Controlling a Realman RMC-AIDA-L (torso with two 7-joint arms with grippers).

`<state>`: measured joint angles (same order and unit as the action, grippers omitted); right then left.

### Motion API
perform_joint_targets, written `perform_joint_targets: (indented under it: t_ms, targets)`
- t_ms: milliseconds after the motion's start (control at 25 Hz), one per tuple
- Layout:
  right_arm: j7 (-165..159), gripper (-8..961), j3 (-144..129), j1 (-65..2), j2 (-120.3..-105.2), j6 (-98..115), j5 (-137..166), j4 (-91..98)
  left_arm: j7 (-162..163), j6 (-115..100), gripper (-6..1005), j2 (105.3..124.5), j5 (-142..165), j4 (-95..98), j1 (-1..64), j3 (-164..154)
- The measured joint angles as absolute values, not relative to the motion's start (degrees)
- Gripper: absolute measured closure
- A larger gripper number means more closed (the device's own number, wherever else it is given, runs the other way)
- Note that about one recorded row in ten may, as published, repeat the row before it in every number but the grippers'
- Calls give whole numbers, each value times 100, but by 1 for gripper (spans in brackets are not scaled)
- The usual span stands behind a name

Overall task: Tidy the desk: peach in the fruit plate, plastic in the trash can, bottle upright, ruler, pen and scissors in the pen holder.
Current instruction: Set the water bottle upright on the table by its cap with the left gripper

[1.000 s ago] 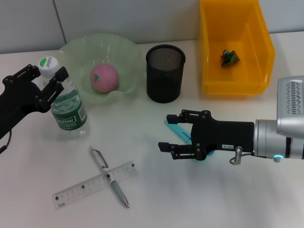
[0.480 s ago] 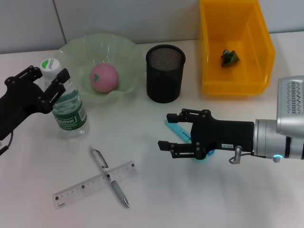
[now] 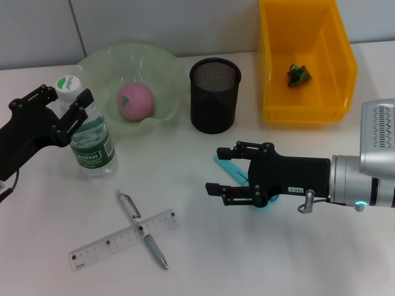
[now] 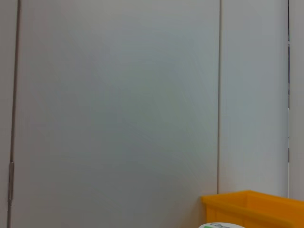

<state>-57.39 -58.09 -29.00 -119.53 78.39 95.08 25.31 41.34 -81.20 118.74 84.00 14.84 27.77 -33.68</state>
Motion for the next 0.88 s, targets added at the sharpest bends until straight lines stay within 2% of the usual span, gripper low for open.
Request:
perform_joint_targets:
  t_ms: [880]
  targets:
    - [-5778, 185, -5809, -2900, -11953, 7830, 9500, 2531, 3981, -8035, 565, 11874, 8442, 1450, 2777, -3375]
